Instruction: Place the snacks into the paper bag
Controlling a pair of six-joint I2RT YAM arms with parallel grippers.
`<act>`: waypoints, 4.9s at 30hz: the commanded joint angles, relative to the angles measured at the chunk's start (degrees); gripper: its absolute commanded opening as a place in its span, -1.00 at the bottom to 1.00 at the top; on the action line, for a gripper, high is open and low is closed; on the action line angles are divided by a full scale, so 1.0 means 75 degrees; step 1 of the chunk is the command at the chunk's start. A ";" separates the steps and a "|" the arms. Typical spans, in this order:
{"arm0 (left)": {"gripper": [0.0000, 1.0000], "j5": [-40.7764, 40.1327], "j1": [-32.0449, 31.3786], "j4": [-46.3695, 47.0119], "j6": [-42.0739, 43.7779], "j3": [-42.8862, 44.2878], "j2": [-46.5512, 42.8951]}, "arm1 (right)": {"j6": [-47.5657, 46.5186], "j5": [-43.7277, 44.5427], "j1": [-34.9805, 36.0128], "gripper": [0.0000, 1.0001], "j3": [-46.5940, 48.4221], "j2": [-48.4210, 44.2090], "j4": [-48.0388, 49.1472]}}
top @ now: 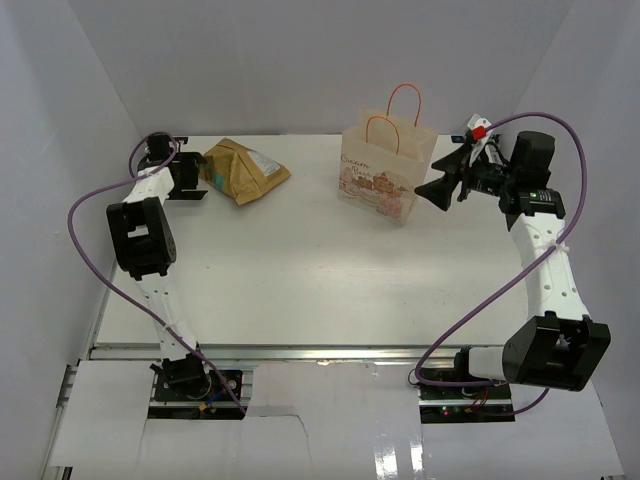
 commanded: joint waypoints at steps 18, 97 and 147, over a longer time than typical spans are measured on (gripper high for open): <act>0.83 0.0311 0.0252 0.1873 -0.0764 -0.0121 -0.0462 | -0.0266 -0.0224 -0.0029 0.76 -0.0114 -0.0303 -0.0292; -1.00 0.6370 -0.1201 0.5736 0.5799 -0.5774 -0.7772 | 0.0368 0.3503 0.6358 -0.08 0.4620 0.3717 -0.2062; 0.96 0.2678 -0.1072 0.4341 0.6279 -0.7086 -1.0279 | 0.0614 0.1370 0.0804 -0.85 0.5268 0.1725 0.0844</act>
